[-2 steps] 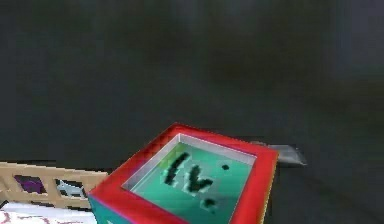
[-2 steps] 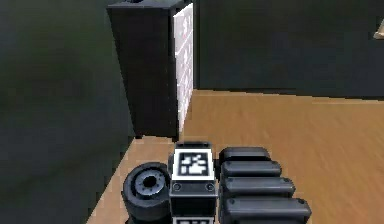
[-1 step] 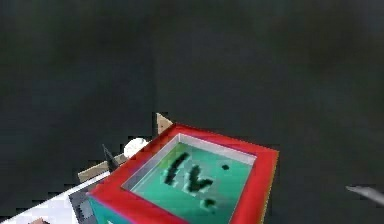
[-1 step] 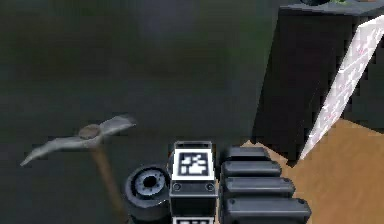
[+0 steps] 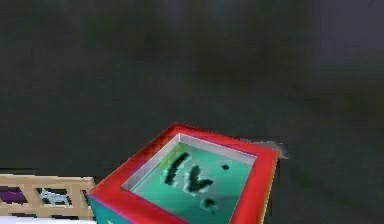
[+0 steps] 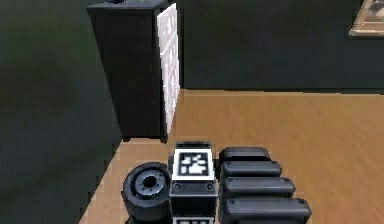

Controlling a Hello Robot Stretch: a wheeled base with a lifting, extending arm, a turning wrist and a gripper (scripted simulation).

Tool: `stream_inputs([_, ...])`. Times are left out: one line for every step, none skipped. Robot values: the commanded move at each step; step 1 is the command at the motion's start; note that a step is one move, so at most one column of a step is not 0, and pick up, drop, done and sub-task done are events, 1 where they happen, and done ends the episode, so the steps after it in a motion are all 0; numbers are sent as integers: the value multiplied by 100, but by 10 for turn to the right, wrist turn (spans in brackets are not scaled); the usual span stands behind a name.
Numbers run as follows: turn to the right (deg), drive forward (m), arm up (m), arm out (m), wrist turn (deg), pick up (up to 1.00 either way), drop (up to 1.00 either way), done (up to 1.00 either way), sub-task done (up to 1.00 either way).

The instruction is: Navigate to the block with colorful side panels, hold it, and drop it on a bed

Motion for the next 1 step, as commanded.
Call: stream_inputs([450,0,0,0,0,0,0,0,0])
